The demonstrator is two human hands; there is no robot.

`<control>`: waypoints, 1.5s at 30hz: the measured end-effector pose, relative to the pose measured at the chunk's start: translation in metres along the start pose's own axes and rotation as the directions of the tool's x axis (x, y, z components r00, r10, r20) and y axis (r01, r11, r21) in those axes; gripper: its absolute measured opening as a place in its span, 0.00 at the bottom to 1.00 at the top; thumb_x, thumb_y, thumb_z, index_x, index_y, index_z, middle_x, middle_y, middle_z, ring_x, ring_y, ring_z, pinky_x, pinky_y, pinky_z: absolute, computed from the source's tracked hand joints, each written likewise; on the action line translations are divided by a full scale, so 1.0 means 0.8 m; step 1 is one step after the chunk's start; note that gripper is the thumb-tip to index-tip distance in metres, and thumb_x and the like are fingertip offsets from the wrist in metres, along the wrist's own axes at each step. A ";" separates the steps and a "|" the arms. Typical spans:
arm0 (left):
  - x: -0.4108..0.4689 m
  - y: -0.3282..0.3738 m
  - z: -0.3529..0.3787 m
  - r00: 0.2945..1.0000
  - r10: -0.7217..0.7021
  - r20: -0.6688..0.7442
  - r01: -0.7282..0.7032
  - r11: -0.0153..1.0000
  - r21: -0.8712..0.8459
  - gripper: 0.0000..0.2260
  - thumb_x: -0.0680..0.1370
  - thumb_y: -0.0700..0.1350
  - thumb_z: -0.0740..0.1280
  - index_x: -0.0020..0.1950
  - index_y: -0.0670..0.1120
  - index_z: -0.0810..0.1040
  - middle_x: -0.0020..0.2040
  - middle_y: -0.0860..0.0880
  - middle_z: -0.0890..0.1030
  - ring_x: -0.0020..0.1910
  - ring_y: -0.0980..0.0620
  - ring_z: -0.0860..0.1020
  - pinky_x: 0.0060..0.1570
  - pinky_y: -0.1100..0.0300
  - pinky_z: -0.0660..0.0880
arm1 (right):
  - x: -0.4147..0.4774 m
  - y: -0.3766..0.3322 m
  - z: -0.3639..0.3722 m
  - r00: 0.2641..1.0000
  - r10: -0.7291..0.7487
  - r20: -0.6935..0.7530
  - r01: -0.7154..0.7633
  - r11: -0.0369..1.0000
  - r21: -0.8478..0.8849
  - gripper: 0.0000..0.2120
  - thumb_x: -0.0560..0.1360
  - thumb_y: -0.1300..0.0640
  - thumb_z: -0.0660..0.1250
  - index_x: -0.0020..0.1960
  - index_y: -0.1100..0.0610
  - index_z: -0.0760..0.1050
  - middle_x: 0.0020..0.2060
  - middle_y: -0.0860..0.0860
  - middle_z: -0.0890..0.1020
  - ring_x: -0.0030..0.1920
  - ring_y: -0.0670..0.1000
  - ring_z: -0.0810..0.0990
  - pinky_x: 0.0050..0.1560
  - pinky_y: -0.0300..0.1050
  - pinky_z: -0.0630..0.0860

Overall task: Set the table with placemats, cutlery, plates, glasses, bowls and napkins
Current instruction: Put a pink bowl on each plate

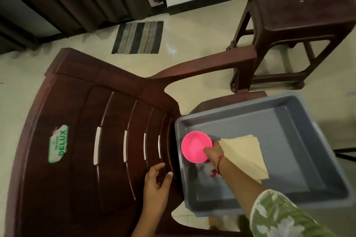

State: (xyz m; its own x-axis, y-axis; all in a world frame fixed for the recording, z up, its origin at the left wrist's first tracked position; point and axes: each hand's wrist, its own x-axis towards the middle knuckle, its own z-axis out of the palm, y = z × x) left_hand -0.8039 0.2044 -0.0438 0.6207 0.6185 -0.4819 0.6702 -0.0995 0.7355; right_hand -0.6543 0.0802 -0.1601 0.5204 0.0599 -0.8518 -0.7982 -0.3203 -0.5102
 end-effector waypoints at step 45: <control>-0.487 0.411 0.532 0.012 0.635 0.773 -0.670 0.579 -0.465 0.52 0.49 0.51 0.83 0.67 0.63 0.62 0.63 0.58 0.71 0.58 0.60 0.75 0.45 0.69 0.76 | -0.538 0.097 -0.741 0.447 -0.571 -0.688 0.861 0.483 0.159 0.28 0.57 0.36 0.76 0.39 0.61 0.83 0.63 0.41 0.74 0.63 0.41 0.72 0.58 0.42 0.76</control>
State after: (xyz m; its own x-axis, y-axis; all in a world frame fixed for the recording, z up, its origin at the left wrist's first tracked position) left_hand -0.6521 -0.4007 0.1828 0.7474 -0.6579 0.0928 -0.2174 -0.1101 0.9699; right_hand -0.7606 -0.5308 0.2371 0.8975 -0.4409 -0.0076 0.0146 0.0469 -0.9988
